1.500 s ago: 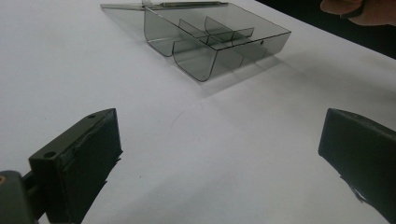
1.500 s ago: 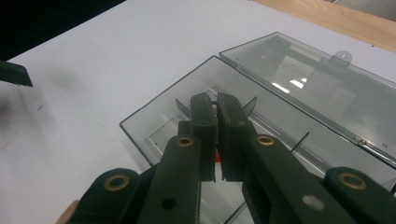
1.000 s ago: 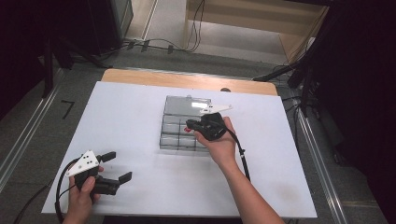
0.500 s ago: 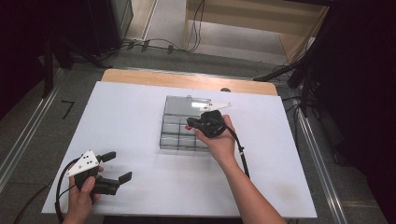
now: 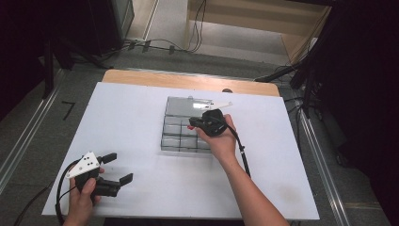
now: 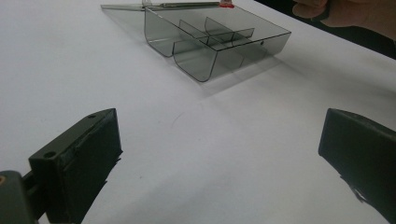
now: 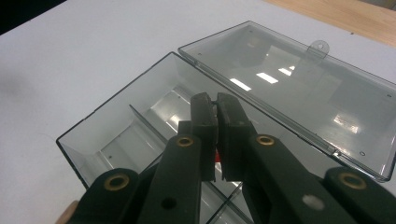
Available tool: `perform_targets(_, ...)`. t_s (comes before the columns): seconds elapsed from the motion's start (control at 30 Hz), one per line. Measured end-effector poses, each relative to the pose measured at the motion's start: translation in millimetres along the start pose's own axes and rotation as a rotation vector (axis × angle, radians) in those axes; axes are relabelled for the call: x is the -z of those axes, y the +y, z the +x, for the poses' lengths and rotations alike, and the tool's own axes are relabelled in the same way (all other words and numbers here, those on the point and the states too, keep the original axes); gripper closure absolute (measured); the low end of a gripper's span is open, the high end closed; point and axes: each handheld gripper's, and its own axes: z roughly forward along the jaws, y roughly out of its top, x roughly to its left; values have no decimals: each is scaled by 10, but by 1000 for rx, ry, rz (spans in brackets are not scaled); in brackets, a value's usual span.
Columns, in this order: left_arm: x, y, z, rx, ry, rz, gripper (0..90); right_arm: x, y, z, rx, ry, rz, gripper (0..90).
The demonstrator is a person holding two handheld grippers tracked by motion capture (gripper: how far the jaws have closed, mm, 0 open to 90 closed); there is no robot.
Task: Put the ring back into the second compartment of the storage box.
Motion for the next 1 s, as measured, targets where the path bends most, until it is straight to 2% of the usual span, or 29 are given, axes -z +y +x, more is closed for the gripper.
perform_targets(0.67, 1, 0, -1, 0, 0, 0, 0, -160, -16, -63, -11, -17, 31, 847)
perform_targets(1.0, 0, 0, -1, 0, 0, 0, 0, -269, -41, -92, -3, -29, 69, 847)
